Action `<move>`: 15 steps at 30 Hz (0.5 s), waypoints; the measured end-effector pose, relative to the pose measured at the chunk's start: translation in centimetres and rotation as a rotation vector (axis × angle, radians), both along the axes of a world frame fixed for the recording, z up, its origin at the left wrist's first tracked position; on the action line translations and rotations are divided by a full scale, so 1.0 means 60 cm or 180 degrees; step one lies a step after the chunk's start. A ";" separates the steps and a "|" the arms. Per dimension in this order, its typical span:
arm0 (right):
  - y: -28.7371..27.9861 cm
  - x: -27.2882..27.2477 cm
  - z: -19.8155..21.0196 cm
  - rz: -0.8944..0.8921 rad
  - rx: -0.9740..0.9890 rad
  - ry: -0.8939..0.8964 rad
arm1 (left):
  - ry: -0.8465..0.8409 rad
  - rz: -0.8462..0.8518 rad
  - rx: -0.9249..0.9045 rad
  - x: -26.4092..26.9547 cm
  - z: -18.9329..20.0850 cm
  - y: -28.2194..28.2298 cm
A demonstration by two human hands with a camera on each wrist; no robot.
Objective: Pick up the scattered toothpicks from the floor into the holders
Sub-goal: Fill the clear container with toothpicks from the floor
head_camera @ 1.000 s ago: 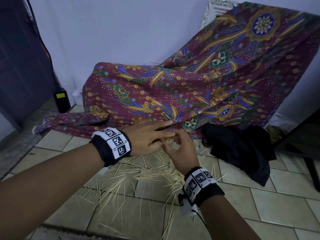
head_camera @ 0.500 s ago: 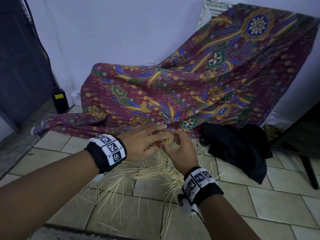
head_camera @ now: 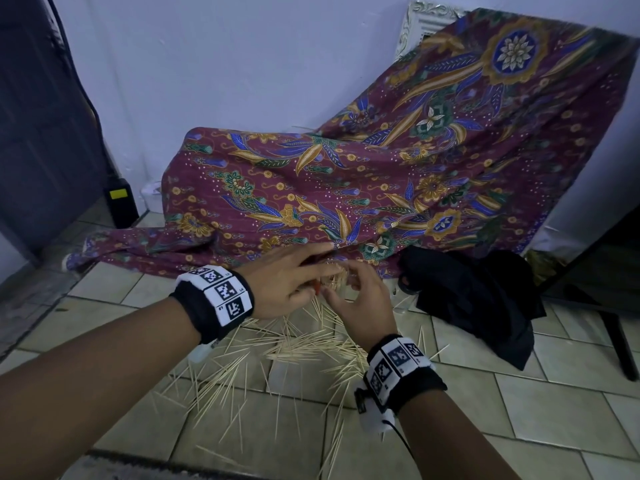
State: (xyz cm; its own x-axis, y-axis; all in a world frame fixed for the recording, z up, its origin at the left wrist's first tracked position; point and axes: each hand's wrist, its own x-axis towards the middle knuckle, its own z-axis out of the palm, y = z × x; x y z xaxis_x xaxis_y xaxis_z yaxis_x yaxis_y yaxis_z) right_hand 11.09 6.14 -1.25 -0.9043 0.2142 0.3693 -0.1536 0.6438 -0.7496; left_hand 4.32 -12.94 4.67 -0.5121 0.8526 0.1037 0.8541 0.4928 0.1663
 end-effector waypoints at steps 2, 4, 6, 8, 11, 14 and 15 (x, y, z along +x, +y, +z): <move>0.002 -0.001 0.002 -0.0021 0.0006 -0.0004 | 0.0011 0.0108 0.0133 -0.003 0.006 0.000; 0.006 -0.002 0.005 -0.0051 -0.0002 -0.0035 | 0.0016 0.0221 0.0166 -0.008 0.006 -0.003; 0.008 -0.003 0.006 -0.0059 0.0003 -0.0070 | 0.0070 0.0174 0.0184 -0.008 0.004 -0.003; 0.008 -0.003 0.007 -0.0048 0.0010 -0.0075 | 0.0073 0.0075 0.0158 -0.007 0.002 0.002; 0.005 -0.005 0.004 0.0023 0.0095 0.0018 | 0.0021 -0.0031 0.0045 -0.003 0.004 0.017; 0.005 -0.006 0.004 -0.0026 0.0051 0.0000 | -0.0057 -0.0015 -0.0053 -0.003 0.002 0.027; 0.007 -0.006 0.005 -0.0046 0.0023 -0.0010 | -0.0081 0.0012 -0.0070 -0.004 0.002 0.029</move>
